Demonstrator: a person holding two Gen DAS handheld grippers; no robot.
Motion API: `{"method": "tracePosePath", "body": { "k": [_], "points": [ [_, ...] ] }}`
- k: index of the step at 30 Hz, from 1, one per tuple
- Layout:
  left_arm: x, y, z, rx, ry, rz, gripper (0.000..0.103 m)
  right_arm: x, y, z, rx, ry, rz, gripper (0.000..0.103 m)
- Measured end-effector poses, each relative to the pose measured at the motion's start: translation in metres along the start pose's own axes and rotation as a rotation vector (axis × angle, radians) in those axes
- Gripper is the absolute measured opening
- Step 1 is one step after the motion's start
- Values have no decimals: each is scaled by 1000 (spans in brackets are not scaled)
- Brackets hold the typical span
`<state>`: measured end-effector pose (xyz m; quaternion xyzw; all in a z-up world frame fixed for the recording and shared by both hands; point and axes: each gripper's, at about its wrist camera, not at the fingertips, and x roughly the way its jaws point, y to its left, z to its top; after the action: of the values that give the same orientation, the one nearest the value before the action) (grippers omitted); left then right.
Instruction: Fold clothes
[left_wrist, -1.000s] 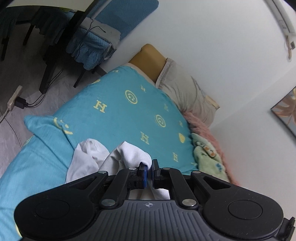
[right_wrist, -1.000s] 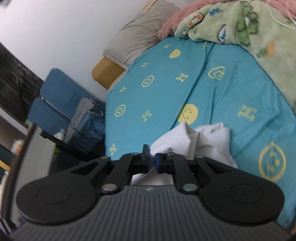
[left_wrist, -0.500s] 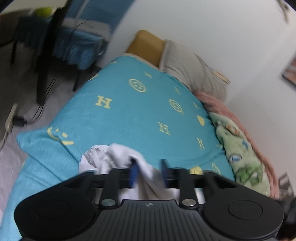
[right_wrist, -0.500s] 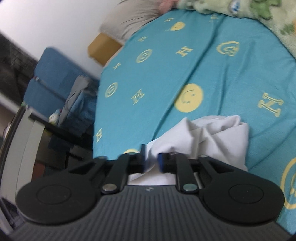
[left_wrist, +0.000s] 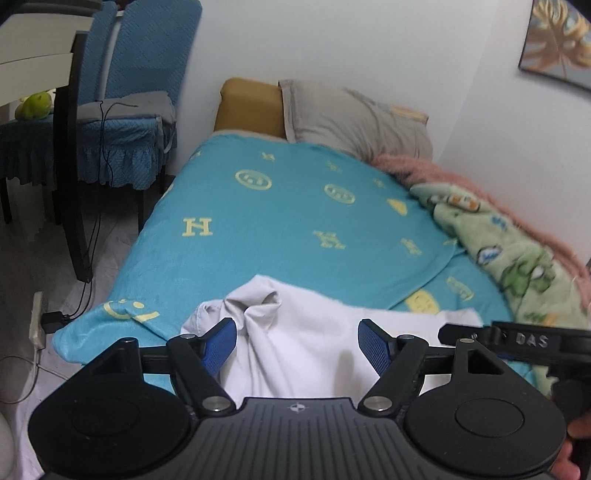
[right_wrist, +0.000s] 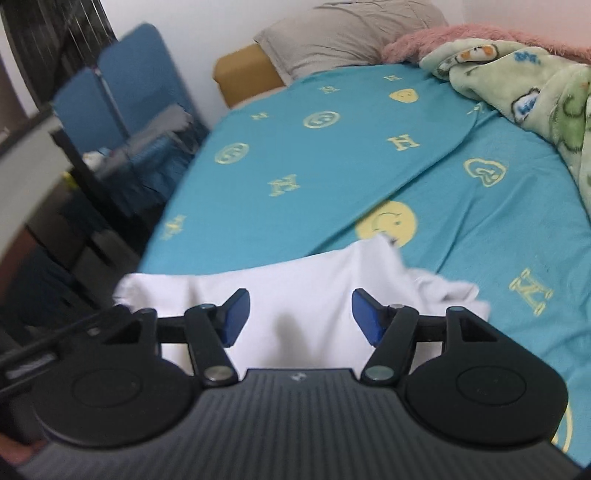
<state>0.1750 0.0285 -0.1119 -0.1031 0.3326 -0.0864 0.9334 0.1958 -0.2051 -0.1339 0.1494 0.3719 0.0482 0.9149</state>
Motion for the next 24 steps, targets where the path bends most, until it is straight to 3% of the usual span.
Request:
{"method": "tracePosePath", "body": {
  "k": [10, 24],
  "points": [
    [38, 6, -12, 49, 66, 55, 74, 39, -5, -6, -43, 15, -34, 62],
    [-24, -17, -31, 81, 20, 30, 74, -22, 14, -23, -70, -26, -37, 63]
  ]
}}
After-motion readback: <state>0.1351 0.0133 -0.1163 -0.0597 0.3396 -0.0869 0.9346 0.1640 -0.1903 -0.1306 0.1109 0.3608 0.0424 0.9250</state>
